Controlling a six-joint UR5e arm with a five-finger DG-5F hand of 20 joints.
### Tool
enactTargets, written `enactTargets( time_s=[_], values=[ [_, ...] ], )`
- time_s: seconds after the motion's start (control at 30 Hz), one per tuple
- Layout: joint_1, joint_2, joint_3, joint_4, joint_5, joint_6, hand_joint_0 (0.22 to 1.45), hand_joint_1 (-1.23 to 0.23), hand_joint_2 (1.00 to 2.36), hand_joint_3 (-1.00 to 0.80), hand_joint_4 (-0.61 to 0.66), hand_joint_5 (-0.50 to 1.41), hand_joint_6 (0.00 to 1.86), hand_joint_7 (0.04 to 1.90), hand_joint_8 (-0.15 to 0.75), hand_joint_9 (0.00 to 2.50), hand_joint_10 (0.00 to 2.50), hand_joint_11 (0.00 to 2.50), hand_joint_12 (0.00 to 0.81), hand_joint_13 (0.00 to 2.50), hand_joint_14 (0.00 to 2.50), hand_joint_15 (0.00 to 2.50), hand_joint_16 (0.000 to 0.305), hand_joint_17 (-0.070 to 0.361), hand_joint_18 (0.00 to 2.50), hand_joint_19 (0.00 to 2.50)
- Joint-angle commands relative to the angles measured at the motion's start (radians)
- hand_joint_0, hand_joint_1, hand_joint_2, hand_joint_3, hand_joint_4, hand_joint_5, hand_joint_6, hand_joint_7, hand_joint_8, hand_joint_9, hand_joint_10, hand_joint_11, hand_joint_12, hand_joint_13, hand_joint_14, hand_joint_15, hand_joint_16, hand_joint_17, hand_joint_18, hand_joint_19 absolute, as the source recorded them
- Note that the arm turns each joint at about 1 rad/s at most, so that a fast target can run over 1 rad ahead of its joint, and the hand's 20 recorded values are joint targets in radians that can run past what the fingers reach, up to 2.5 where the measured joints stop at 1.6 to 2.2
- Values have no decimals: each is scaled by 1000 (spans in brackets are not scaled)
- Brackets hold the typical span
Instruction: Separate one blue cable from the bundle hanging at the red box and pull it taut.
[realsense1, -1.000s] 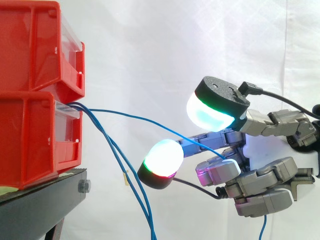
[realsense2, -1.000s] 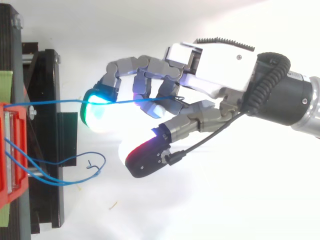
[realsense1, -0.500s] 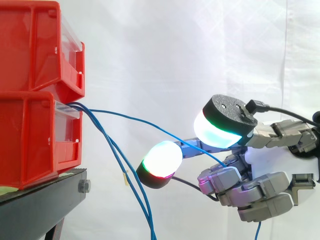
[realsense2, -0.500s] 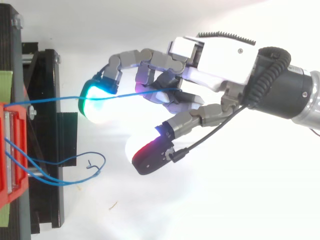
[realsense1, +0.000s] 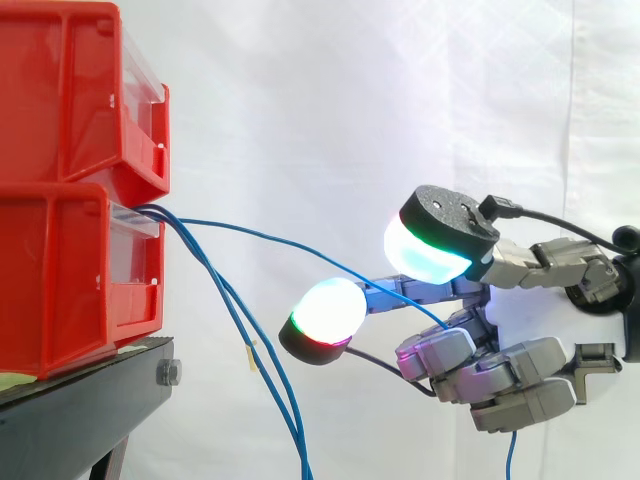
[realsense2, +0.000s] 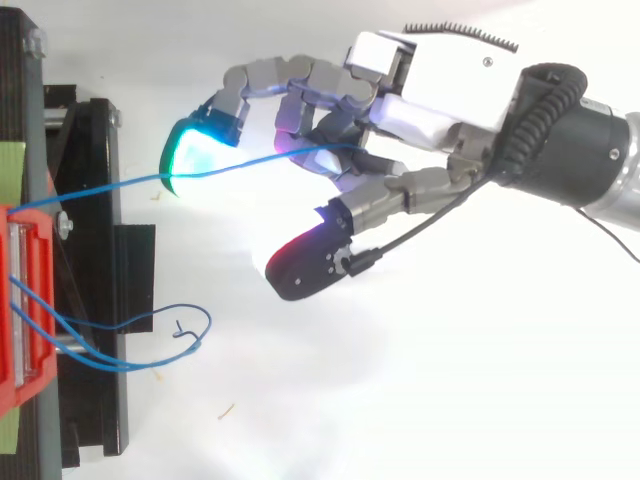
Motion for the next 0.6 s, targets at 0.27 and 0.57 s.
enactTargets(
  time_s=[0.27,0.57],
  values=[
    [-8,1,-1,-54,-4,59,442,-575,1000,-500,-17,-232,502,1041,353,0,2500,1327,450,1083,2500,739,66,149,2121,1747],
    [-8,18,0,-57,-4,68,460,-596,1000,-500,-13,-226,502,1053,348,0,2500,1377,454,1084,2500,785,63,141,2061,1705]
  ],
)
